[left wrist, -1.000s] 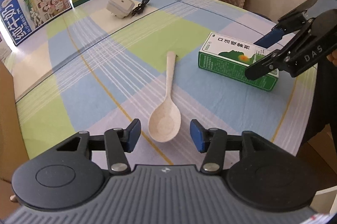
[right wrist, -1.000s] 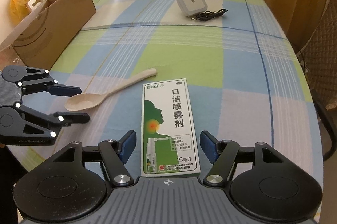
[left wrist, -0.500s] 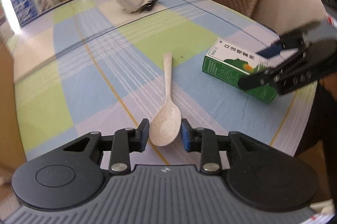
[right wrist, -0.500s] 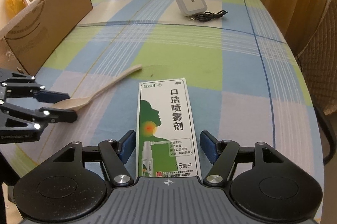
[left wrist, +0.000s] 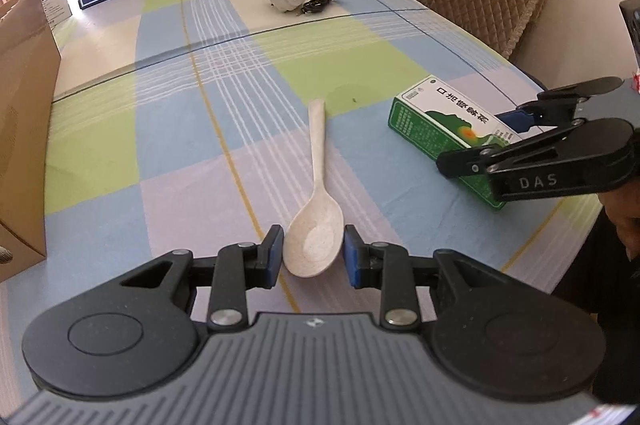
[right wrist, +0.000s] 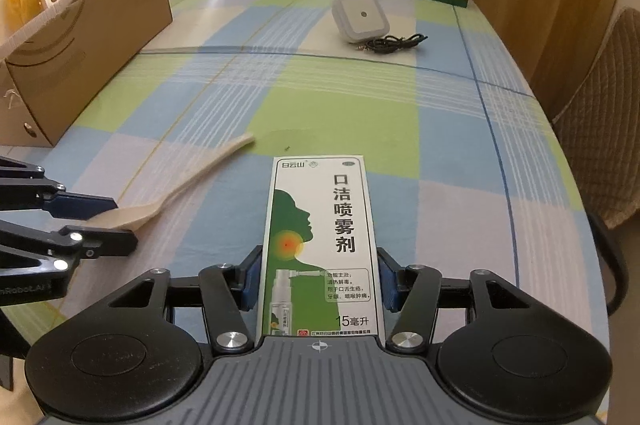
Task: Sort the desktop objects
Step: 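Carry the spoon and spray box over the cardboard box with both tools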
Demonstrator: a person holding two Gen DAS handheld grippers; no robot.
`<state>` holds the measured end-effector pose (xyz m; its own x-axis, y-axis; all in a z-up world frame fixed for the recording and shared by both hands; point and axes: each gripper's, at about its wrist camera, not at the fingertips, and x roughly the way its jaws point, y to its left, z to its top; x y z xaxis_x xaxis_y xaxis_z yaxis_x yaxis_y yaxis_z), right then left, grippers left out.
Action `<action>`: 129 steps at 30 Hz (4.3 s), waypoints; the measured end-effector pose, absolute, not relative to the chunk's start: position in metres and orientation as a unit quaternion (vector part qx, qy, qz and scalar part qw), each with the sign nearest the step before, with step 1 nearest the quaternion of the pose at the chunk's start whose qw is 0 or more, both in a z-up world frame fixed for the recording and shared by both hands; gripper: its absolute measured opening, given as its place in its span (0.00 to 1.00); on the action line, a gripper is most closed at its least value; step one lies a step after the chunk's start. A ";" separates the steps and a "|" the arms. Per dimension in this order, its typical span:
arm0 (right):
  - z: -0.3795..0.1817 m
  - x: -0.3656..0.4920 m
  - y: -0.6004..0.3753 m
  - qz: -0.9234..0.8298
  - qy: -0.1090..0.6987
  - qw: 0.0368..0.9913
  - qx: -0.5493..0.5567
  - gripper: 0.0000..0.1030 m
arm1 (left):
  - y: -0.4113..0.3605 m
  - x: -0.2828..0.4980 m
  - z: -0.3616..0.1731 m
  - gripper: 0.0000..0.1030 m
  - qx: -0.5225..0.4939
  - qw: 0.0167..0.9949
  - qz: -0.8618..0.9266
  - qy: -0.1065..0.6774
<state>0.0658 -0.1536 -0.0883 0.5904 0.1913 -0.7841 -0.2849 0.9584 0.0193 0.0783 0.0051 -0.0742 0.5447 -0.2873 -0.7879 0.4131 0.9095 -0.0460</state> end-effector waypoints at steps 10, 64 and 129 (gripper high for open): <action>-0.082 0.052 -0.153 0.136 0.430 0.892 -0.039 0.51 | 0.000 0.073 -0.072 0.26 0.066 0.874 -0.200 0.438; -0.036 0.026 -0.138 0.133 0.400 0.907 -0.020 0.51 | 0.010 0.033 -0.026 0.26 0.044 0.911 -0.160 0.378; 0.035 0.160 0.190 0.359 0.324 0.870 -0.095 0.51 | 0.297 0.090 0.059 0.27 -0.008 0.957 0.066 0.282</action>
<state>0.1605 0.1901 0.0351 0.5321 0.5637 -0.6318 -0.6867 0.7238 0.0675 0.0899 0.2973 0.0587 0.8320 0.1212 -0.5414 -0.1297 0.9913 0.0226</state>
